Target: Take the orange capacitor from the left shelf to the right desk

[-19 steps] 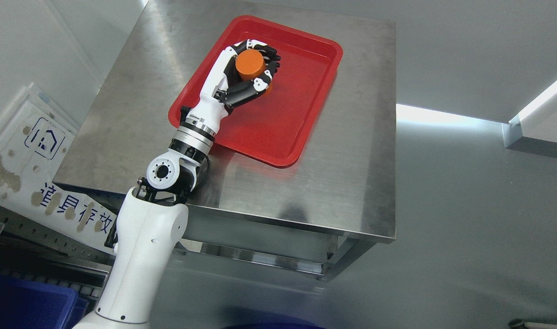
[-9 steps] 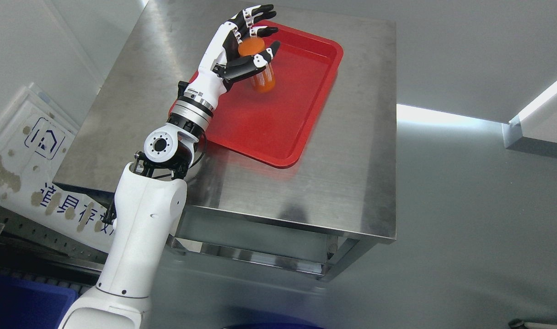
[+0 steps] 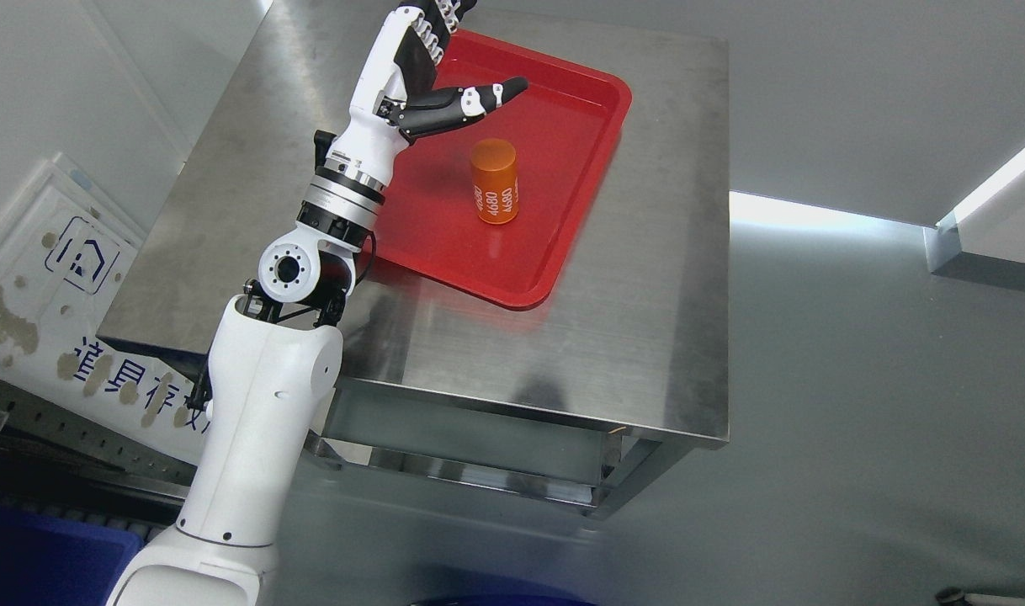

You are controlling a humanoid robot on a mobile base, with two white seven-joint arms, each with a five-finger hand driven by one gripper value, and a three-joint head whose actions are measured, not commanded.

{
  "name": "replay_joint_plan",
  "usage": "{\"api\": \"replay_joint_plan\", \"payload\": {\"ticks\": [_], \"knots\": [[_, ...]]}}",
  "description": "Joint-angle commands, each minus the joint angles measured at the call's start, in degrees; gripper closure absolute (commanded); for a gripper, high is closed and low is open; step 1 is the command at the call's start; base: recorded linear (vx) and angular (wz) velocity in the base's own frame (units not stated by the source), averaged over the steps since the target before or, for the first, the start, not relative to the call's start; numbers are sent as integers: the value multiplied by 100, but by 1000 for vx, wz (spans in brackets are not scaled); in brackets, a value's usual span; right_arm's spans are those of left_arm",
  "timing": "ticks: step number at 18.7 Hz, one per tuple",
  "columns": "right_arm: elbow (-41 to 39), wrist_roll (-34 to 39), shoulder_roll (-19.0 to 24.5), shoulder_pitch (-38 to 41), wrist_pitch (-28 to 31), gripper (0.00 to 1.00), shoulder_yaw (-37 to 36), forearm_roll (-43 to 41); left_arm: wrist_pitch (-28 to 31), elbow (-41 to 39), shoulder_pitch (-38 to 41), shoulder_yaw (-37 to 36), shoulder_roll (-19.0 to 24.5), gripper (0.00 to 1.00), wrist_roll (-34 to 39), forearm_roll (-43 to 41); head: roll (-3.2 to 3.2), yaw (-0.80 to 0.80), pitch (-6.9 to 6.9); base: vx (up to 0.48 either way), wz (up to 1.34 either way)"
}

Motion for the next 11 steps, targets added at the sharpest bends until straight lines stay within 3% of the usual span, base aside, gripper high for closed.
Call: {"api": "replay_joint_plan", "payload": {"ticks": [1, 3, 5, 11], "knots": [[-132, 5, -100, 191, 1, 0, -62, 0, -154, -214, 213, 1075, 100, 0, 18, 9, 0, 0, 0, 0, 0], [-132, 13, -100, 191, 1, 0, -62, 0, 528, -205, 126, 2120, 100, 0, 18, 88, 0, 0, 0, 0, 0], [-132, 5, -100, 191, 1, 0, -70, 0, 926, -214, 125, 2650, 100, 0, 0, 97, 0, 0, 0, 0, 0], [-132, 5, -100, 191, 1, 0, -70, 0, 884, -371, 485, 2749, 100, 0, 26, 97, 0, 0, 0, 0, 0]]}}
